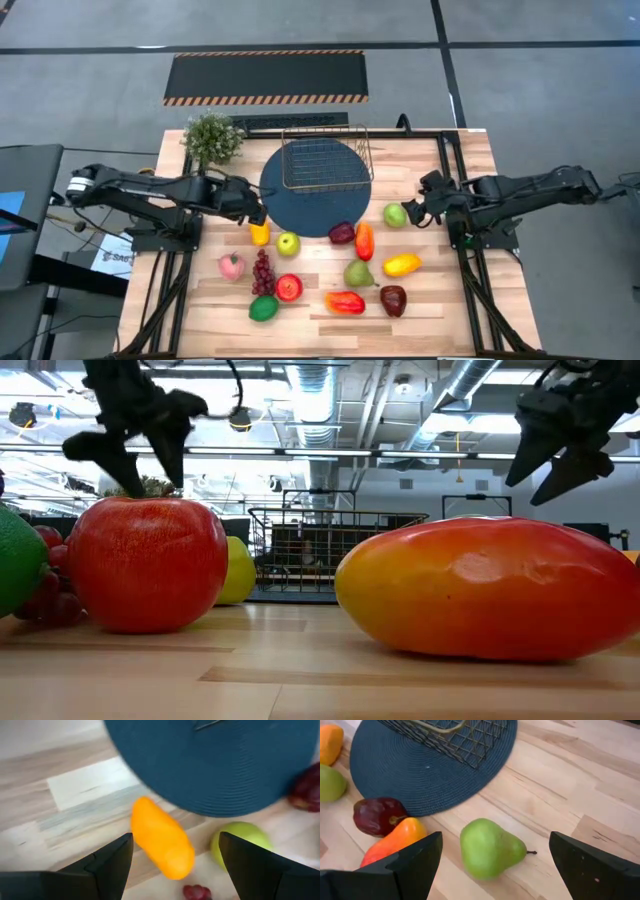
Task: Build produce basket
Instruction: Put the top yellow mango into the wire basket
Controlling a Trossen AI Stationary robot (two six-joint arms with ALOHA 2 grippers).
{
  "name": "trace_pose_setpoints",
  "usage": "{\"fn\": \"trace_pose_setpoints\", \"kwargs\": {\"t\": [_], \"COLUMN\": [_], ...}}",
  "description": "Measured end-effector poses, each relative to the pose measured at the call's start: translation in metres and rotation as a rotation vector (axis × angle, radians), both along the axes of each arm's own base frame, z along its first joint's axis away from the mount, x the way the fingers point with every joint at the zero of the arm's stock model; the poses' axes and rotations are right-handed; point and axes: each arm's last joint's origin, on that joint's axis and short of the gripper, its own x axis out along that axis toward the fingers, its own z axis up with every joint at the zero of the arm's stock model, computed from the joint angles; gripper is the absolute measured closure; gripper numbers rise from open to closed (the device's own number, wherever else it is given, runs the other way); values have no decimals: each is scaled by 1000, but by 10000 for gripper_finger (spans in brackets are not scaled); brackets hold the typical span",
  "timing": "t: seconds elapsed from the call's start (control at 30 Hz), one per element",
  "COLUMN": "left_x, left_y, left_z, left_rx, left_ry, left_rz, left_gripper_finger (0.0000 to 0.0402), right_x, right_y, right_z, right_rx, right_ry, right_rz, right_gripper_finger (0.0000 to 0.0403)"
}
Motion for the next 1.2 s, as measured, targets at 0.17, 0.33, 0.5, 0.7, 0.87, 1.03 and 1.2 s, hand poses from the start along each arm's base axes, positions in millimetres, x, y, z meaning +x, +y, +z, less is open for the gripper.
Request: {"fn": "trace_pose_setpoints", "kwargs": {"t": [0.17, 0.33, 0.5, 0.7, 0.87, 1.03, 1.2], "left_x": [14, 27, 45, 53, 57, 67, 66], "left_y": [-6, -11, -12, -12, -13, -14, -13], "left_z": [-21, -45, -64, -75, -83, -91, -91], "left_rx": [-26, -78, -88, -69, -90, -90, -62], "left_ry": [87, 192, 181, 178, 179, 155, 174], "left_rz": [65, 143, 160, 200, 229, 160, 137], "left_gripper_finger": [121, 121, 121, 121, 121, 121, 122], "right_x": [1, 1, 1, 1, 1, 2, 2], "right_y": [0, 0, 0, 0, 0, 0, 0], "right_z": [-1, -1, -1, -1, -1, -1, -1], "right_rx": [-2, -4, -11, -24, -34, -40, -41], "right_ry": [9, 11, 16, 26, 32, 33, 33], "right_rz": [0, 2, 10, 27, 40, 44, 43], "right_gripper_finger": [17, 17, 17, 17, 17, 17, 17]}}
